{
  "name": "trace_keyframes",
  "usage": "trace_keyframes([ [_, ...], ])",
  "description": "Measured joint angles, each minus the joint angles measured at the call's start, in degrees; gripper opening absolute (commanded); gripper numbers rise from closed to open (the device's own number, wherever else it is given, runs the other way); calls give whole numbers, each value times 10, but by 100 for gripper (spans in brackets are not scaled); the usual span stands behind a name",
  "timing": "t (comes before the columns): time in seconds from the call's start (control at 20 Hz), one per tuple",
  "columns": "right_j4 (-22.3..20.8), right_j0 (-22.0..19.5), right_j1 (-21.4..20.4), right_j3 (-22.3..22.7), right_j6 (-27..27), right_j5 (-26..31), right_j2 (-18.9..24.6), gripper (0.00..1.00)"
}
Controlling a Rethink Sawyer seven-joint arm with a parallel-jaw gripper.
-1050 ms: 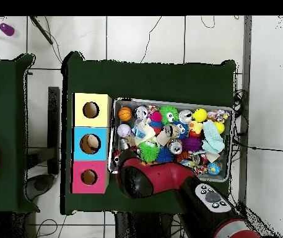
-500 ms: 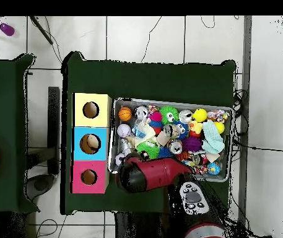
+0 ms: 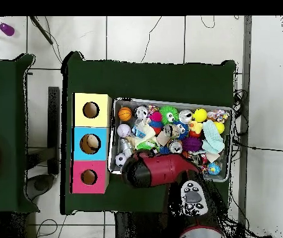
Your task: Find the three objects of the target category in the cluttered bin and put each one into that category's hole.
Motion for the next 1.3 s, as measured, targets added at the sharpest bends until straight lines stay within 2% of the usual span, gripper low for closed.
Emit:
trace_keyframes([
  [0.15, 8, 5, 10, -17, 0, 0, -13, 100],
  [0.25, 28, 10, 27, -44, 0, 7, -25, 100],
  [0.5, 58, 16, 42, -71, 0, 26, -36, 100],
  [1.1, 119, 25, 40, -79, 0, 41, -38, 100],
  [1.3, 142, 31, 34, -80, 0, 66, -39, 100],
])
